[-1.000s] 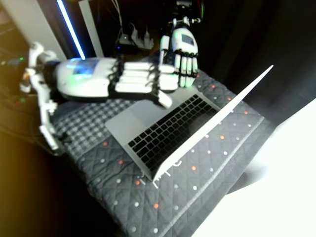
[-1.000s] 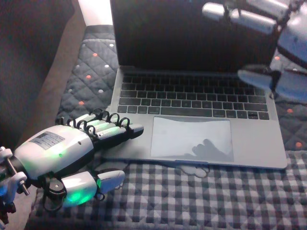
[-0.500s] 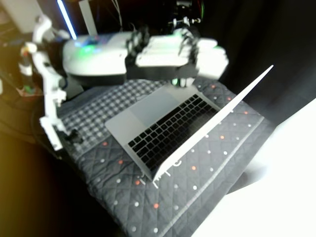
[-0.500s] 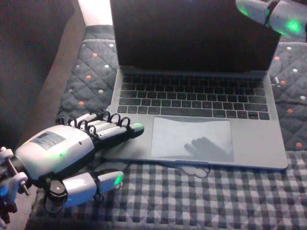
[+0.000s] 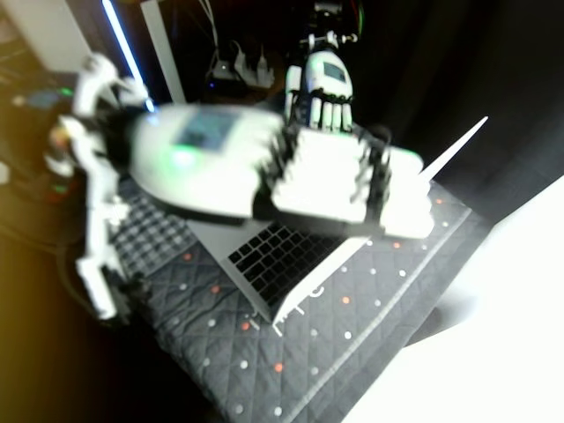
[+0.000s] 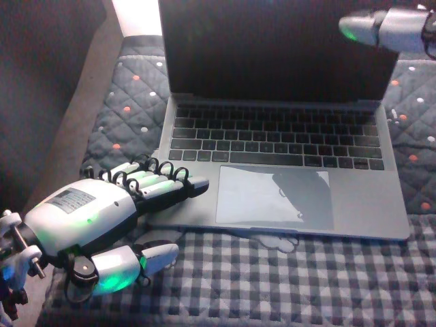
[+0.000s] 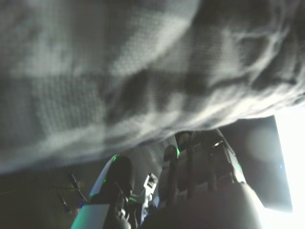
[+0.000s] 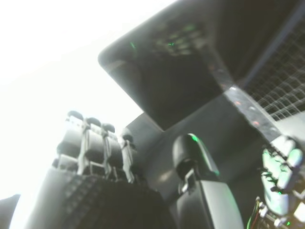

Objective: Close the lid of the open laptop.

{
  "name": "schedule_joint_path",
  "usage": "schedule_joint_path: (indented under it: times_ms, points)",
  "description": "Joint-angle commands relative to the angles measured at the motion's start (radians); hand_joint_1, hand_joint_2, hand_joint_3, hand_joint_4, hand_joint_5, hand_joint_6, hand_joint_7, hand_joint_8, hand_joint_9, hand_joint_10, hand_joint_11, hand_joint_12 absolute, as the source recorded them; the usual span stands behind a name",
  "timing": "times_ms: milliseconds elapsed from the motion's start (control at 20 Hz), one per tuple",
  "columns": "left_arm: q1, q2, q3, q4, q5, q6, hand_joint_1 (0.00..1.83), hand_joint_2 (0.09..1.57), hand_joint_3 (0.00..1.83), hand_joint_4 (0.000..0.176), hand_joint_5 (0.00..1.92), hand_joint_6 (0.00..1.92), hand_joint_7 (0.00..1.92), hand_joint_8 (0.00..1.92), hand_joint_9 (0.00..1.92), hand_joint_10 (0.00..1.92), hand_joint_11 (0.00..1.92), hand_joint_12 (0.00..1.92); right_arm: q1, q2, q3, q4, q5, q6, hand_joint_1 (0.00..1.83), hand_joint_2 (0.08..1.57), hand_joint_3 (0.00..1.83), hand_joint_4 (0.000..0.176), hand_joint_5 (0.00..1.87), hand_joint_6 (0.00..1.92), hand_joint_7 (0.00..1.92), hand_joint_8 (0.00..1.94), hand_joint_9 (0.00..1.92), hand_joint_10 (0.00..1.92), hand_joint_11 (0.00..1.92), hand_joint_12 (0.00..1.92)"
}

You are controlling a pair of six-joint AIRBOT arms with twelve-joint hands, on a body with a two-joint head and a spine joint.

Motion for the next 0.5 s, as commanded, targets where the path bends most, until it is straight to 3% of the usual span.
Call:
schedule_joint_path:
  times_ms: [0, 50, 100, 200, 250, 350, 400, 450]
  points:
    - [0.004, -0.014, -0.001, 0.017, -0.016, -0.017, 0.44, 1.42, 0.0, 0.051, 0.21, 0.0, 0.2, 0.0, 0.15, 0.0, 0.0, 0.85, 0.012, 0.014, 0.005, -0.001, 0.116, -0.006, 0.63, 1.22, 0.0, 0.0, 0.0, 0.0, 0.09, 0.01, 0.09, 0.47, 0.0, 1.28]
    - [0.005, -0.014, -0.001, 0.017, -0.02, -0.018, 0.41, 1.43, 0.0, 0.061, 0.2, 0.01, 0.19, 0.01, 0.14, 0.0, 0.0, 0.71, 0.012, 0.014, 0.003, -0.001, 0.115, -0.006, 0.66, 1.23, 0.0, 0.0, 0.15, 0.09, 0.29, 0.14, 0.17, 1.06, 0.11, 1.79]
    - [0.005, -0.014, -0.001, 0.016, -0.023, -0.019, 0.42, 1.42, 0.0, 0.055, 0.2, 0.01, 0.2, 0.01, 0.15, 0.01, 0.0, 0.71, 0.012, 0.015, -0.002, -0.003, 0.114, -0.006, 0.66, 1.24, 0.0, 0.0, 0.11, 0.67, 0.28, 0.77, 0.23, 1.38, 0.23, 1.89]
    - [0.006, -0.012, -0.001, 0.008, -0.026, -0.019, 0.43, 1.41, 0.0, 0.065, 0.21, 0.01, 0.21, 0.01, 0.18, 0.02, 0.0, 0.58, 0.012, 0.02, -0.018, -0.024, 0.115, -0.006, 0.74, 1.26, 0.01, 0.0, 0.01, 1.45, 0.28, 1.43, 0.4, 1.73, 0.4, 1.92]
    - [0.008, -0.011, -0.002, 0.001, -0.033, -0.019, 0.45, 1.41, 0.0, 0.044, 0.23, 0.01, 0.23, 0.01, 0.21, 0.03, 0.0, 0.58, 0.012, 0.025, -0.032, -0.038, 0.116, -0.006, 0.73, 1.26, 0.01, 0.0, 0.0, 1.76, 0.22, 1.65, 0.35, 1.85, 0.42, 1.92]
    - [0.012, -0.004, -0.006, -0.004, -0.043, -0.019, 0.42, 1.43, 0.0, 0.032, 0.22, 0.01, 0.23, 0.01, 0.2, 0.02, 0.0, 0.56, 0.012, 0.044, -0.066, -0.068, 0.119, -0.005, 0.7, 1.25, 0.0, 0.0, 0.05, 1.91, 0.14, 1.85, 0.29, 1.92, 0.42, 1.92]
    - [0.015, 0.001, -0.009, -0.009, -0.046, -0.019, 0.46, 1.41, 0.0, 0.056, 0.21, 0.0, 0.22, 0.0, 0.19, 0.01, 0.0, 0.5, 0.011, 0.059, -0.093, -0.098, 0.119, -0.004, 0.62, 1.25, 0.0, 0.0, 0.0, 1.81, 0.05, 1.81, 0.19, 1.92, 0.33, 1.92]
    - [0.018, 0.005, -0.01, -0.015, -0.05, -0.019, 0.46, 1.41, 0.0, 0.056, 0.21, 0.0, 0.22, 0.0, 0.19, 0.01, 0.0, 0.5, 0.011, 0.07, -0.111, -0.125, 0.12, 0.006, 0.62, 1.25, 0.0, 0.0, 0.0, 1.81, 0.05, 1.81, 0.19, 1.92, 0.33, 1.92]
